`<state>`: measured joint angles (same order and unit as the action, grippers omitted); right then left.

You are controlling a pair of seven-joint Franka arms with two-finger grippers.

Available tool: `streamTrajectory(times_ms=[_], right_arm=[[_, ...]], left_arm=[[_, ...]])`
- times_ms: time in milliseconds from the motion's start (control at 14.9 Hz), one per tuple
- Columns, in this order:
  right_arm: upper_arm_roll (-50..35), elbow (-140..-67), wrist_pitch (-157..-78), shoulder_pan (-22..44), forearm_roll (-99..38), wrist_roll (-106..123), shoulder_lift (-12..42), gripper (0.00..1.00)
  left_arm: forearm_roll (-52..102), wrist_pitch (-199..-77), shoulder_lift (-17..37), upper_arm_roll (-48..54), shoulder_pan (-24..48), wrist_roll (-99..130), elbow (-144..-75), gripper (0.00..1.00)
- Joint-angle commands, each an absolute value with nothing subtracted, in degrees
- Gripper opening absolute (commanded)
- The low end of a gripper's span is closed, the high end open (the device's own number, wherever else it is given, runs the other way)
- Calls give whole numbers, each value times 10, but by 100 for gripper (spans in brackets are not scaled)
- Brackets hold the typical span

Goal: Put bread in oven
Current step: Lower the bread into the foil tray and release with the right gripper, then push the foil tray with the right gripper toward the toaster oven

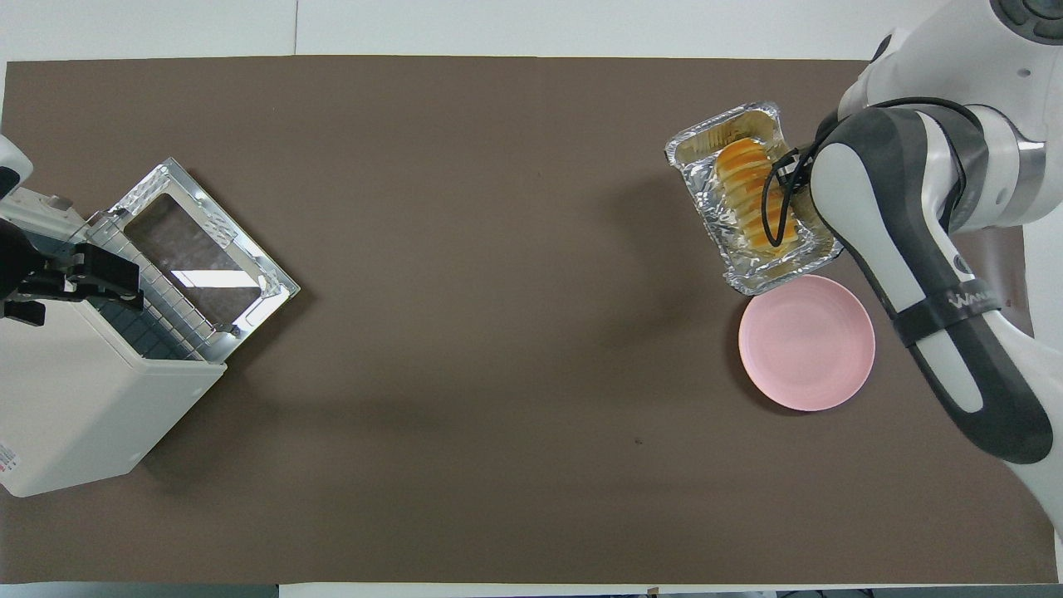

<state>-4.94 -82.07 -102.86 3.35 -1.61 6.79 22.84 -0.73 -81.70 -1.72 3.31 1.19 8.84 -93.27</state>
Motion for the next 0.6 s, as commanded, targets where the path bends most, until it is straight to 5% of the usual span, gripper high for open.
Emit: streamTrajectory(times_ms=[0,268,537], right_arm=[[-49,-799,-988,98,-39,-37,221,0],[-50,-815,-1007,192,-41,-197,225,0],[-50,-890,-1135,263,-41,-321,244,0]], left_arm=[[2,-815,-30,29,13,88,-941,100],[2,-815,-30,29,13,88,-941,100],[2,-816,-30,29,12,89,-941,100]])
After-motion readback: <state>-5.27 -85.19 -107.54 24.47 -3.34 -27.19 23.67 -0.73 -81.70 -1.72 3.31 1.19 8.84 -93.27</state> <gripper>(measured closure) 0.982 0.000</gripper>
